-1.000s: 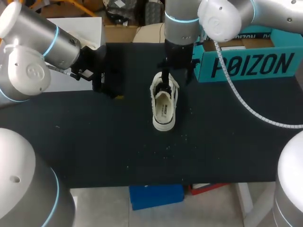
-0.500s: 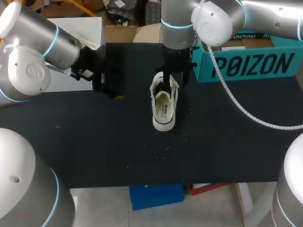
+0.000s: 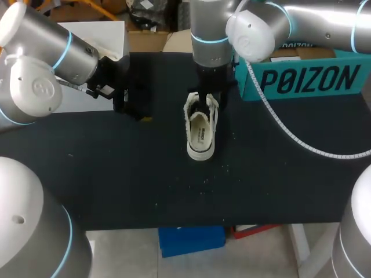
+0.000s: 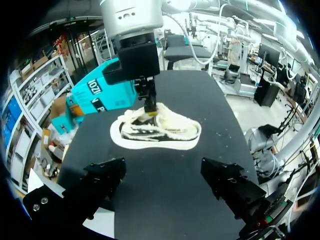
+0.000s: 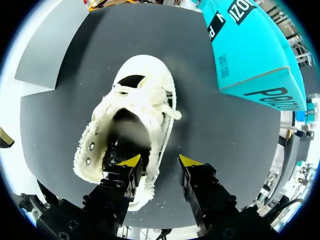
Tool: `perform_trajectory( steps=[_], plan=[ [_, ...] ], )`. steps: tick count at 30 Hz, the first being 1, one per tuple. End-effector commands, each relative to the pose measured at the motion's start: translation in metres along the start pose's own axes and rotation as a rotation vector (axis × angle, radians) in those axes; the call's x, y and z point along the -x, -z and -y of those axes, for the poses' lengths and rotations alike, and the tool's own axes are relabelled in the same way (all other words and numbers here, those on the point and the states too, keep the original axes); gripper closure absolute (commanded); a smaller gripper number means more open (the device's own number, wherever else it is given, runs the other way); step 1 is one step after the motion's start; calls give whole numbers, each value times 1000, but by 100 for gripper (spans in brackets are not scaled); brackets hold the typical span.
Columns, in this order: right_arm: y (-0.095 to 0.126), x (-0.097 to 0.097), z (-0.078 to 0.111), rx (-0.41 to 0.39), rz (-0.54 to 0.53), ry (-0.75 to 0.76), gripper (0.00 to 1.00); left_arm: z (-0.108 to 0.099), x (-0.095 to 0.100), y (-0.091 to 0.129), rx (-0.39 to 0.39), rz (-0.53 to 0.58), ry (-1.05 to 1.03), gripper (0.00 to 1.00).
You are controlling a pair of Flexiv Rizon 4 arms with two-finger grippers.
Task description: Take the shoe out of the shoebox, open the shoe tongue, remove and reinsert the insole, then place the shoe into the shoebox
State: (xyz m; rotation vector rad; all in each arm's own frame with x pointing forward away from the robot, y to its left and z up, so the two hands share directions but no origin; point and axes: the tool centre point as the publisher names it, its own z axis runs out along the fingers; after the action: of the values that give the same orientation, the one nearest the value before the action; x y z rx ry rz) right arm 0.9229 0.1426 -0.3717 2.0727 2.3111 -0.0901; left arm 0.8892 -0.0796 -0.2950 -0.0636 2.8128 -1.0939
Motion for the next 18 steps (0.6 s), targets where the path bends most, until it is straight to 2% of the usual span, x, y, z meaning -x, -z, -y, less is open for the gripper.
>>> perform_trajectory(
  steps=[1, 7, 14, 17, 18],
  plan=[
    [-16, -6, 1, -1, -4, -9, 58, 0, -2, -1, 0, 6, 0, 0],
    [-27, -10, 4, 17, 0, -34, 57, 0, -2, -1, 0, 6, 0, 0],
    [-34, -3, 3, 19, 2, -53, 56, 0, -2, -1, 0, 6, 0, 0],
    [-35, -2, 2, 19, 5, -55, 60, 0, -2, -1, 0, 6, 0, 0],
    [-36, -1, 2, 20, 7, -54, 65, 0, -2, -1, 0, 6, 0, 0]
  ],
)
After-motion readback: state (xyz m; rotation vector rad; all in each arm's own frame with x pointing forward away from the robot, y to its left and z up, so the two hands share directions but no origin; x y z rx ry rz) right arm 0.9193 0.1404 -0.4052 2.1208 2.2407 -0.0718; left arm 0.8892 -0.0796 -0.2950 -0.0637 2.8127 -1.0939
